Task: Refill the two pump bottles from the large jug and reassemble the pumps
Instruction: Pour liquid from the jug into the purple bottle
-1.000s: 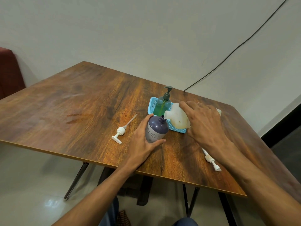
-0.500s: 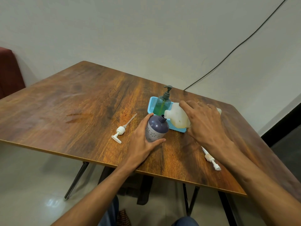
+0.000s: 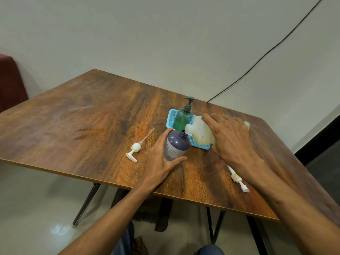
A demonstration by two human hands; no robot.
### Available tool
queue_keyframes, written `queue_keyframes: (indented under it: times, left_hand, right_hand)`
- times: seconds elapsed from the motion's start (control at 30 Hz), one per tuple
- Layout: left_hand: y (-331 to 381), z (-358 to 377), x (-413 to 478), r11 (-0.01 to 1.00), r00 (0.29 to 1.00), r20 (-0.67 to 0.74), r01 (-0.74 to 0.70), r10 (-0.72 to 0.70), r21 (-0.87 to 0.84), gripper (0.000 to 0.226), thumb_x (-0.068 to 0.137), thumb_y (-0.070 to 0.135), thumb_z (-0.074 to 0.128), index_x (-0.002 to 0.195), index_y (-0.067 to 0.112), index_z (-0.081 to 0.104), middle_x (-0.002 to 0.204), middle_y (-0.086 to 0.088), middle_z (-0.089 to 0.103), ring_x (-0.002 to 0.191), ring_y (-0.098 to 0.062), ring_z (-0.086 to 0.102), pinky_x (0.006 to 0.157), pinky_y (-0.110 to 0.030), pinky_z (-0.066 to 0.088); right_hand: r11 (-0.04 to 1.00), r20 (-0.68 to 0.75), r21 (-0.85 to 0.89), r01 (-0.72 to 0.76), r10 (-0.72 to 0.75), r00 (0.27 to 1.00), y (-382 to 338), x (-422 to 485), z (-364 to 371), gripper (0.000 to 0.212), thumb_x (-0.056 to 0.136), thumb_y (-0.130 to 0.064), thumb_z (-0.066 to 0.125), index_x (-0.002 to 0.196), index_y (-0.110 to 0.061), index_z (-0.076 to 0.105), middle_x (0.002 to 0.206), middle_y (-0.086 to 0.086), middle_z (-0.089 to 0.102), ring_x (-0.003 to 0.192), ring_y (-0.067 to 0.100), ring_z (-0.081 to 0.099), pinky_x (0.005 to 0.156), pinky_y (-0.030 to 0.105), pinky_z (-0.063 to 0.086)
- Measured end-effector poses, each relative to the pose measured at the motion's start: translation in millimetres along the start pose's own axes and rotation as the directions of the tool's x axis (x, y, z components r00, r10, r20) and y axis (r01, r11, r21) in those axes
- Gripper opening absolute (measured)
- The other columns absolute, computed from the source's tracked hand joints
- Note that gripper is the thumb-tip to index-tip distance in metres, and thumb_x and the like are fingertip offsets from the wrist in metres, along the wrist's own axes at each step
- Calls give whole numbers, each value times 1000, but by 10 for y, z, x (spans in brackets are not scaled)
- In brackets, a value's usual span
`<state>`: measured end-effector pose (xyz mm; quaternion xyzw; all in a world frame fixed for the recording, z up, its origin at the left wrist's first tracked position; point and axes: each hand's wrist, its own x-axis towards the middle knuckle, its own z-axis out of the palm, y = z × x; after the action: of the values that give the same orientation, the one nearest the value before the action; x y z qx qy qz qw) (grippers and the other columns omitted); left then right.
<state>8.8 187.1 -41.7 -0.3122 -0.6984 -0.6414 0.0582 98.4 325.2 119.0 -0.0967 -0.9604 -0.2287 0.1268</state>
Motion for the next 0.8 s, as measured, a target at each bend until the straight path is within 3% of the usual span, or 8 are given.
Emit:
queue_keyframes:
  times: [0.4,0.6,0.8]
  left_hand:
    - [15,-6,-6,1000,1000,-1,-17,17,-19,96,72,41,90,151,24,38,145,9,52,130,-7,53,107,-35,50]
    - [29,-6,-17,1000,1000,-1,-10,10,-16,95,72,41,89,151,24,38,140,18,50,129,2,51,104,-13,43]
    - [27,-8,-11,1000,1000,-1,-13,13,-10,96,72,41,89,151,23,38,146,9,51,131,-5,52,108,-31,49]
  right_hand:
    - [1000,-2,-12,0,0,1000,-7,0,-12,79,77,-32,81,141,-29,35,141,4,54,125,32,54,97,49,44]
    - [1000,3,3,0,0,1000,-8,-1,-20,80,78,-33,81,143,-29,35,143,4,53,127,32,53,99,50,44]
    - [1000,4,-1,1,-1,1000,-6,-11,-25,80,78,-34,81,142,-29,34,143,4,53,126,32,53,99,50,44]
